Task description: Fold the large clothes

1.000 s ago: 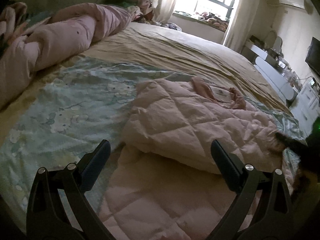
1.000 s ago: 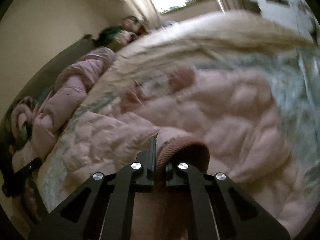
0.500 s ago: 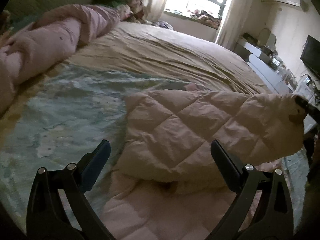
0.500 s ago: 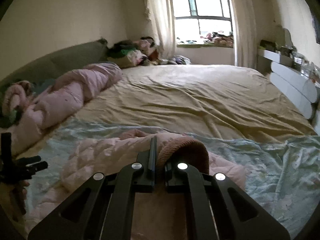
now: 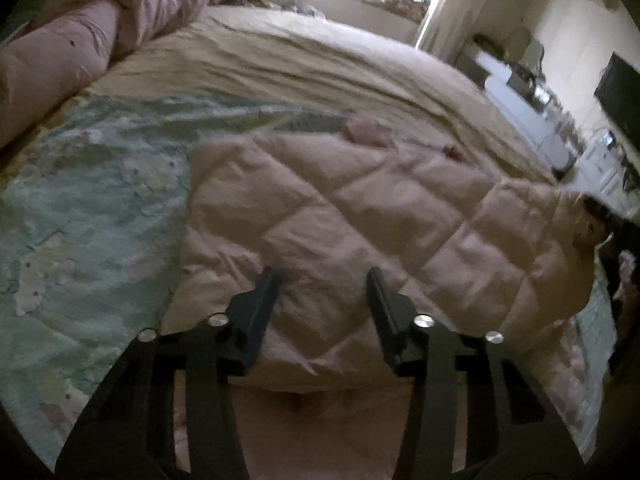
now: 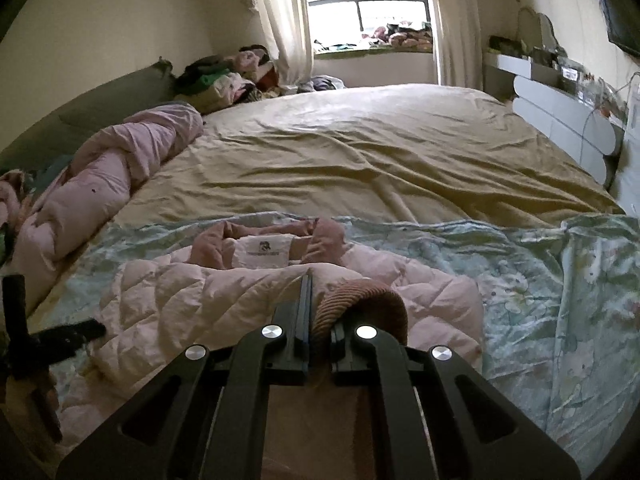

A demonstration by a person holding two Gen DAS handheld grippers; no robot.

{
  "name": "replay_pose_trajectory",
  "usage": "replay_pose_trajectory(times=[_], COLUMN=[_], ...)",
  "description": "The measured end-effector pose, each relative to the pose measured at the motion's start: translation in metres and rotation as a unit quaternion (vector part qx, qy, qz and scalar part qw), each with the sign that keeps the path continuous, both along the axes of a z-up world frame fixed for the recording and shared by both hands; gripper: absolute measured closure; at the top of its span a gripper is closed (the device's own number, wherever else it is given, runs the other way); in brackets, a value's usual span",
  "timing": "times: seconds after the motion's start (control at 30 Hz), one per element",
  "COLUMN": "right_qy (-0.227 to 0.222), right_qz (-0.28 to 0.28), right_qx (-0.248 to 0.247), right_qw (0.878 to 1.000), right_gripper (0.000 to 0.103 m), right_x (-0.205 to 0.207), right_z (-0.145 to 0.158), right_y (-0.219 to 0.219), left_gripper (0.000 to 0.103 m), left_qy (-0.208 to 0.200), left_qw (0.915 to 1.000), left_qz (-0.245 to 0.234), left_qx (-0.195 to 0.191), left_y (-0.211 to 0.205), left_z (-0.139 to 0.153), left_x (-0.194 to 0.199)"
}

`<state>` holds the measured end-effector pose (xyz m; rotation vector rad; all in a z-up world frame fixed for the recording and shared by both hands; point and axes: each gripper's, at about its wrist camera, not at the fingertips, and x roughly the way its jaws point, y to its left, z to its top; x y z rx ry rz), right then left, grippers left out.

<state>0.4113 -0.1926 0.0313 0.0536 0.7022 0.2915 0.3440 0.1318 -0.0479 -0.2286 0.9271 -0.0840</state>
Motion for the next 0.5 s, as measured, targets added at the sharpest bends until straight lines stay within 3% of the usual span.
replay_pose_trajectory(times=[0.07,0.17,0.3,0.37,0.5], right_qy=[0.007,0.020,0.010,-0.013,-0.021], right_qz=[-0.004,-0.016,-0.066,-0.073,-0.025], right_qx=[0.000,-0.004,-0.015,-0.018,-0.034], right_qw=[1.000,1.000,0.998,0.997,0.999], right_gripper=[0.094,0.084,0.049,0.048,0.048], right_x=[0.001,0.002,-0.007,-0.014,-0.018], right_z=[-0.001,-0.003,0.003,0.013,0.021], right_y=[0.001,-0.001,-0.011,-0.010,0.018], left_gripper=[0.066,0.066,0.066,0.066,0.066], left_qy=[0.009,0.028,0.030,0.032,0.033], left_qw=[0.9999,0.9994,0.9992,0.9991,0.9993], left_qz=[-0.003,-0.006,-0.011,-0.010,-0.009], left_qx=[0.011,0.017,0.024,0.024,0.016], left_y=[-0.004,-0.005,-0.007,-0.008,-0.006], left_z=[-0.010,-0.025,-0.032,-0.035,-0.039], left_x=[0.002,0.004,0.004,0.005,0.005])
